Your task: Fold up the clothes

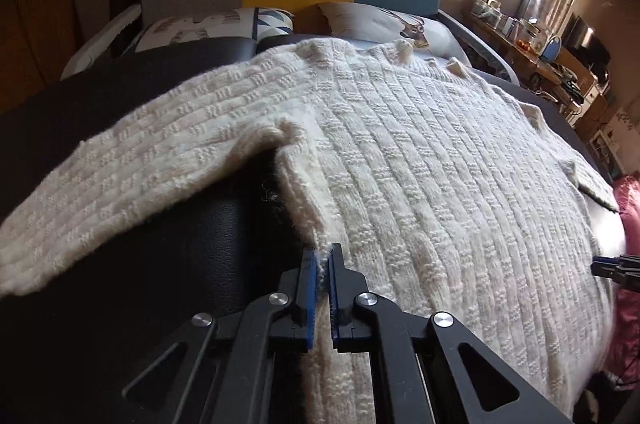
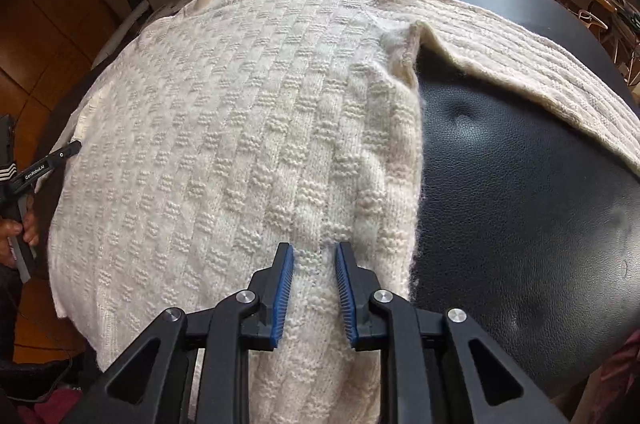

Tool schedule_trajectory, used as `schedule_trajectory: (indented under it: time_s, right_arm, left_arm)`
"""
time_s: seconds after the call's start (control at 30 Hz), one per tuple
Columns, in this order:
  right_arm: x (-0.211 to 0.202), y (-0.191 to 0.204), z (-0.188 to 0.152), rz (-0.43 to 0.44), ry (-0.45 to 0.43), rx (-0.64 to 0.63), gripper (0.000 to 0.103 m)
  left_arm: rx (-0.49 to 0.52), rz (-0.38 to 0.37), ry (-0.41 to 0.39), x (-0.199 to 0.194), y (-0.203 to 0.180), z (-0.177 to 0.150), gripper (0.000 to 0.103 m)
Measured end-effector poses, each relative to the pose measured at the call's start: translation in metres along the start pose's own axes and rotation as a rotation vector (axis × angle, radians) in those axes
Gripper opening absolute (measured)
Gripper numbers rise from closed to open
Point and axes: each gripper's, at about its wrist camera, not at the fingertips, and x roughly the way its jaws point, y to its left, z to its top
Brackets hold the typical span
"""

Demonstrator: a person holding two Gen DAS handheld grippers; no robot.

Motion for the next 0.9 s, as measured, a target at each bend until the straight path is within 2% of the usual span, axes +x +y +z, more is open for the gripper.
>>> schedule_trajectory:
  time_s: [0.03,0.1,0.23,0.3,0.37,0.4,0.47,0.53,0.6,0.73,0.9]
  right_arm:
    - [0.001,-0.003,0.0,0.006,0.004,0.008,0.015]
    - [0.002,-0.009,0.0,0.02,0.011,0.023,0.015]
    - [0.002,-0.012,0.0,0.035,0.005,0.037,0.015]
    - [-0.001,-0.021,-0.001,0.08,-0.01,0.085,0.015]
    - [-0.011,-0.039,-0.003,0.143,-0.044,0.17,0.017]
    - [-0.02,-0.052,-0.004,0.177,-0.079,0.227,0.017]
    - [-0.046,-0.091,-0.011,0.256,-0.212,0.372,0.021]
    - [-0.071,-0.137,-0.022,0.305,-0.346,0.547,0.023]
    - [-0.089,-0.186,-0.033,0.321,-0.456,0.748,0.023]
    - [-0.09,-0.279,-0.054,0.339,-0.587,1.152,0.025]
    - [-0.069,-0.347,-0.055,0.315,-0.644,1.404,0.027]
  left_arm:
    - [-0.012,0.016,0.014,0.003,0.007,0.0,0.005]
    - [-0.052,0.004,0.044,0.011,0.019,-0.004,0.005]
    - [-0.052,0.002,0.035,0.01,0.011,-0.004,0.006]
    - [-0.072,0.001,0.029,0.003,0.007,-0.002,0.011]
    - [-0.092,0.013,0.016,-0.006,0.005,0.001,0.013]
    - [-0.106,0.016,0.001,-0.013,0.006,0.002,0.015]
    - [-0.144,0.001,-0.026,-0.03,0.01,0.002,0.02]
    - [-0.208,-0.048,-0.051,-0.043,0.011,-0.002,0.036]
    - [-0.264,-0.093,-0.065,-0.052,0.008,-0.008,0.046]
    - [-0.272,-0.134,-0.029,-0.052,-0.017,-0.021,0.046]
    - [-0.222,-0.171,0.036,-0.04,-0.054,-0.023,0.046]
